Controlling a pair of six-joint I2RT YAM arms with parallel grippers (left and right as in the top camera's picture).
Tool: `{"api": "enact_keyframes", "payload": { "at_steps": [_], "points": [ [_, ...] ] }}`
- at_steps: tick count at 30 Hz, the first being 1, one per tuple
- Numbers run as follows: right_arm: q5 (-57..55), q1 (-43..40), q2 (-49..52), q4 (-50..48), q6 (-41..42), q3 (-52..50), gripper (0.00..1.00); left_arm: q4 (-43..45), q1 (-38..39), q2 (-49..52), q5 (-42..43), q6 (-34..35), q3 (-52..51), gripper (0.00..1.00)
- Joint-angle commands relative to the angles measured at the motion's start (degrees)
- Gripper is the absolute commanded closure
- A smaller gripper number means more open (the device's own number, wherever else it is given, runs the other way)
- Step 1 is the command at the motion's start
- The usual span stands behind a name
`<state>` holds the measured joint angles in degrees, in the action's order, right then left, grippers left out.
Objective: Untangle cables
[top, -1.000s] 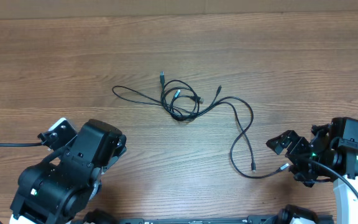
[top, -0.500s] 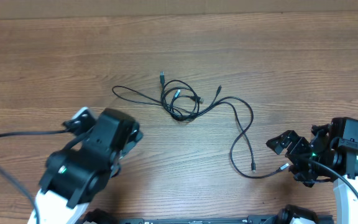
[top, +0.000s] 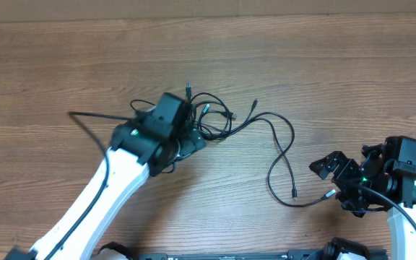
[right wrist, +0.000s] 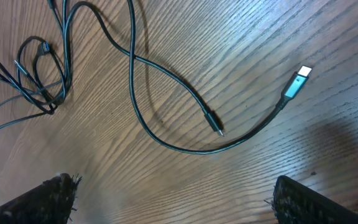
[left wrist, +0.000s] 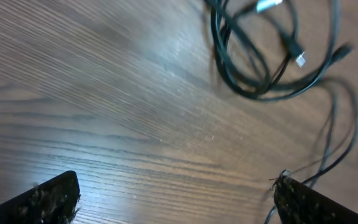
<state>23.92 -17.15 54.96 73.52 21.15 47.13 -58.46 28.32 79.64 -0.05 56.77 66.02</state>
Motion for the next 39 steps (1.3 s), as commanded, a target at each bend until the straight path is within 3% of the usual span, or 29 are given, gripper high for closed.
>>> {"api": "enact_keyframes", "payload": {
  "at_steps": [1, 4, 13, 19, 28, 34, 37, 39],
  "points": [
    [-0.35, 0.26, -0.15, -0.15, 0.07, -0.26, 0.0, 0.7, 0.22, 2.97, 3.3, -4.52, -0.44, 0.0],
    [-0.35, 0.26, -0.15, -0.15, 0.07, -0.26, 0.0, 3.21, 0.22, 5.18, 3.3, -5.99, -0.44, 0.0],
    [-0.35, 0.26, -0.13, -0.15, 0.07, -0.26, 0.0, 19.85, 0.22, 8.87, 3.32, -21.59, -0.44, 0.0],
    [-0.35, 0.26, -0.13, -0.15, 0.07, -0.26, 0.0, 29.97, 0.22, 12.48, -2.67, -22.1, -0.44, 0.0],
    [-0.35, 0.26, -0.13, -0.15, 0.07, -0.26, 0.0, 38.23, 0.22, 21.92, -0.52, -20.79, -0.44, 0.0],
    [-0.35, 0.26, -0.15, -0.15, 0.07, -0.26, 0.0, 41.16, 0.24, 26.84, 3.54, -19.91, -0.44, 0.11],
    [-0.35, 0.26, -0.15, -0.15, 0.07, -0.26, 0.0, 41.4, 0.22, 28.59, 3.52, -19.93, -0.44, 0.21],
    [-0.35, 0.26, -0.15, -0.15, 0.07, -0.26, 0.0, 41.38, 0.22, 28.96, 3.52, -19.93, -0.44, 0.33]
  ]
}}
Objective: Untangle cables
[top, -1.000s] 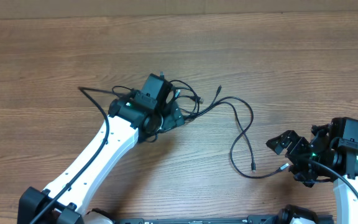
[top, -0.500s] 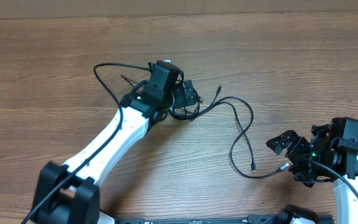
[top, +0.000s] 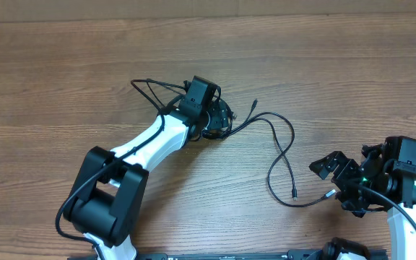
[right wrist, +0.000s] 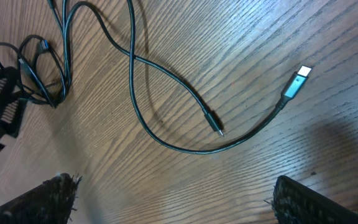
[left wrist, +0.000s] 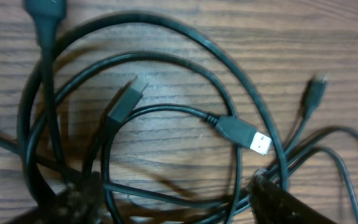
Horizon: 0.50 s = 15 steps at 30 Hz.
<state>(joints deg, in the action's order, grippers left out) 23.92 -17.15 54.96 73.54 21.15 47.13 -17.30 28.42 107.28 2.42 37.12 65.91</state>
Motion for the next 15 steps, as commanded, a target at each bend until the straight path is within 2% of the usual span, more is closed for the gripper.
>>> {"api": "enact_keyframes", "payload": {
  "at_steps": [1, 3, 5, 8, 11, 15],
  "points": [
    [-0.35, 0.26, -0.15, -0.17, 0.07, -0.26, 0.0, 0.24, 0.13, 1.36, 1.09, -0.26, -0.33, 0.39],
    [-0.35, 0.26, -0.15, -0.17, 0.07, -0.26, 0.0, 0.2, 0.13, 1.36, 1.11, -0.28, -0.33, 0.47],
    [-0.35, 0.26, -0.15, -0.17, 0.07, -0.26, 0.0, -0.02, 0.11, 1.33, 1.11, -0.28, -0.33, 0.45],
    [-0.35, 0.26, -0.15, -0.17, 0.07, -0.26, 0.0, -1.09, 0.11, 1.36, 1.97, -0.31, -0.33, 0.2],
    [-0.35, 0.26, -0.15, -0.17, 0.07, -0.26, 0.0, -2.12, 0.09, 1.33, 4.31, -1.51, -0.26, 0.01],
    [-0.35, 0.26, -0.13, -0.17, 0.07, -0.26, 0.0, -2.91, 0.09, 0.96, 10.93, -2.49, 1.29, 0.0]
  ]
}}
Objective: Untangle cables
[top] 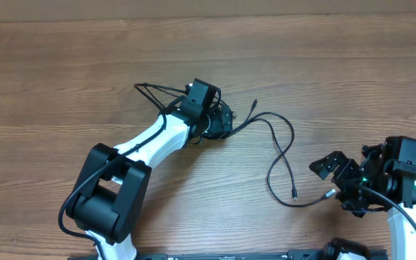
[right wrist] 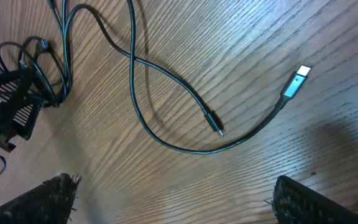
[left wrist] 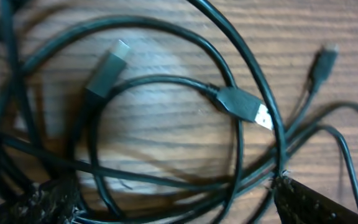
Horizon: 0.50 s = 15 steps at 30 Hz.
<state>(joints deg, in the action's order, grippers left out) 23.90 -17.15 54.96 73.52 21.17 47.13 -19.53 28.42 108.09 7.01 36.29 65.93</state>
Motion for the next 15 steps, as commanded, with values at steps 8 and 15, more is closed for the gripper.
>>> {"api": "enact_keyframes", "payload": {
  "at_steps": [8, 15],
  "points": [
    [-0.33, 0.26, -0.15, -0.15, 0.04, -0.26, 0.0, -14.73, 0.09, -4.76, 7.91, -5.57, 10.75, 0.0],
    [-0.33, 0.26, -0.15, -0.15, 0.04, -0.26, 0.0, -31.19, 0.11, -12.59, -3.45, -8.02, 16.0, 0.0]
  ]
}}
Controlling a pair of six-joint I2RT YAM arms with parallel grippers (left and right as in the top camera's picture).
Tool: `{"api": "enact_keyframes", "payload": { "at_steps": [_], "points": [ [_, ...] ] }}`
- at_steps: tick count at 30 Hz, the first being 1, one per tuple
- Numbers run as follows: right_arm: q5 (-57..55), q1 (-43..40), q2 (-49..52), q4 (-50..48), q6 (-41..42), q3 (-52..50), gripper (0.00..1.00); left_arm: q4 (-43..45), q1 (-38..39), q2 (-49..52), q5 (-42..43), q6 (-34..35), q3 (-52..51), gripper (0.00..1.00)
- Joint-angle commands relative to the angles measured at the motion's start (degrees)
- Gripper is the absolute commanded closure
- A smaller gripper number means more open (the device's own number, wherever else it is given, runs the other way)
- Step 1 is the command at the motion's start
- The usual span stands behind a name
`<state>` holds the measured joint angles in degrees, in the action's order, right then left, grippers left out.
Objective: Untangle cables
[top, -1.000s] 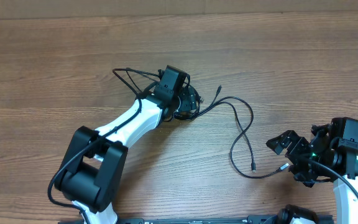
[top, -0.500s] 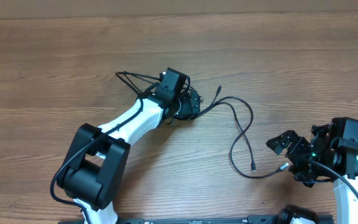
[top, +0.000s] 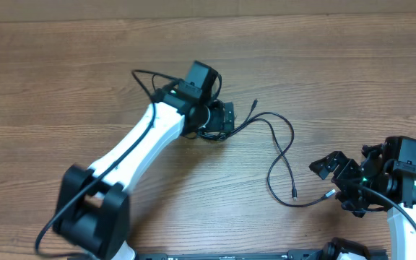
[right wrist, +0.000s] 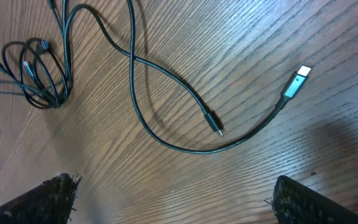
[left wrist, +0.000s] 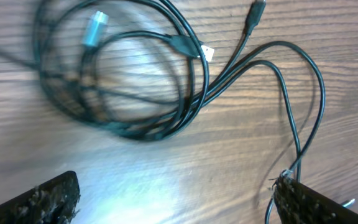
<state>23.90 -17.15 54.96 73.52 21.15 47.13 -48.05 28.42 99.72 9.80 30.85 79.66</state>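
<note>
A tangle of black cables [top: 219, 126] lies mid-table, partly hidden in the overhead view by my left gripper [top: 221, 118]. The left wrist view shows this coil [left wrist: 123, 81] with a USB plug [left wrist: 194, 50]; the left gripper [left wrist: 176, 202] is open above bare wood below the coil, holding nothing. Two long strands [top: 284, 144] trail right from the coil and cross [right wrist: 135, 59]. One ends in a small plug [right wrist: 215, 126], the other in a blue-grey USB plug [right wrist: 296, 81]. My right gripper [top: 336, 184] is open beside that plug, and nothing lies between its fingertips [right wrist: 291, 199].
All cables lie on a wooden table [top: 63, 72]. A pale strip along the far edge [top: 208, 7] marks where the table ends. The left arm's own black lead [top: 146, 76] arches over the wood beside its wrist.
My left gripper was close over the coil, which filled its view; now it is higher and drawn back, with the whole coil seen above its open fingers. The right arm and cables have not moved.
My left gripper was first open over bare wood left of the tangle. Then it was low over the coil, and it stayed close there. Now it is raised again, open and holding nothing. The cables lie as before, and the right gripper has stayed open by the USB plug.
</note>
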Motion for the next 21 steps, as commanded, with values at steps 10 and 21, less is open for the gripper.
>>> {"api": "enact_keyframes", "payload": {
  "at_steps": [10, 21],
  "points": [
    [-0.33, 0.26, -0.15, -0.15, 0.07, -0.26, 0.0, -16.09, 0.11, -8.22, -14.95, 5.42, 2.03, 0.0],
    [-0.33, 0.26, -0.15, -0.15, 0.07, -0.26, 0.0, -9.6, 0.15, -8.13, -15.58, 23.56, -6.08, 0.01]
  ]
}}
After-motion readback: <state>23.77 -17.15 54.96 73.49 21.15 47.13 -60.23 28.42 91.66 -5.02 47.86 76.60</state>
